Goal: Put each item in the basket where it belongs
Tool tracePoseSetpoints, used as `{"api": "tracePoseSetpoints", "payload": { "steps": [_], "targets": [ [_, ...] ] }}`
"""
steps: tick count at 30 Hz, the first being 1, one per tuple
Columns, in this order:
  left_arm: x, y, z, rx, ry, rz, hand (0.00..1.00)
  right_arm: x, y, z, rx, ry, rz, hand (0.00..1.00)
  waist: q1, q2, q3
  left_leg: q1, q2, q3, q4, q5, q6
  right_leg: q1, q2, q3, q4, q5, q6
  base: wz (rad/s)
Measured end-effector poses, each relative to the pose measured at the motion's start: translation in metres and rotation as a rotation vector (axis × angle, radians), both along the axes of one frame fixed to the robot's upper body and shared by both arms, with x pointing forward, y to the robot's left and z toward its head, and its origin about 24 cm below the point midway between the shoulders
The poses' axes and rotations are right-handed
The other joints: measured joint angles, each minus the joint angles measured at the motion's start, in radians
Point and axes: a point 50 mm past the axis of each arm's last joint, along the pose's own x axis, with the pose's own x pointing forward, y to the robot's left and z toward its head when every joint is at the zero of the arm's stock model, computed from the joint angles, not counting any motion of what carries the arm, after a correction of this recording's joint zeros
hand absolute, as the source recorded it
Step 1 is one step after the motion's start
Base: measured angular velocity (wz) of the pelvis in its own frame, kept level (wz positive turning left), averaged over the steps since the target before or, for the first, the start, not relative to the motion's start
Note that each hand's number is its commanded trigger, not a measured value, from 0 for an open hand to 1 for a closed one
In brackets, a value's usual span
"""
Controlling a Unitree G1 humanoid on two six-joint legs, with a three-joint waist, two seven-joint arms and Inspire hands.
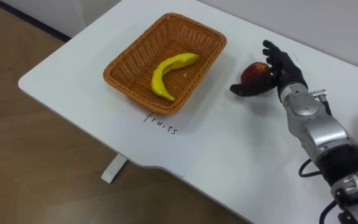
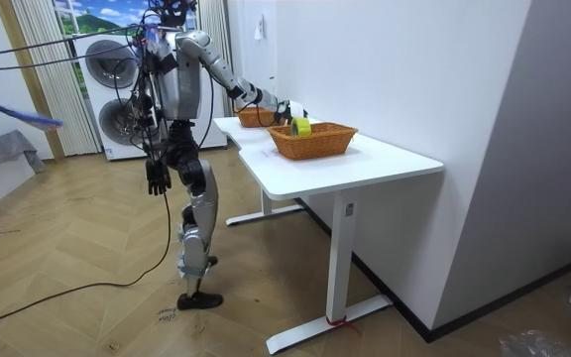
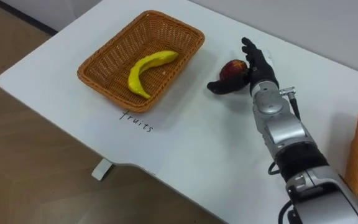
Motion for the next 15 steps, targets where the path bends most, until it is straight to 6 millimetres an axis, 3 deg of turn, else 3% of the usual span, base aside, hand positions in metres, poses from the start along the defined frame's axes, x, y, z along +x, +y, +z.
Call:
{"api": "tracePoseSetpoints", "payload": {
  "steps": [15],
  "targets": [
    [-0.0004,0.0,-0.0003,-0.001,-0.004,-0.001,0.0,-0.0011,-0.0017,-0.0053,0.009,0.009,-0.003,0.0,-0.002,-0.001,0.0046,-0.005,0.0,0.0,-0.006,0.0,0.0,-0.003,0.0,-0.002,-0.001,0.0,0.0,0.0]
  ]
}}
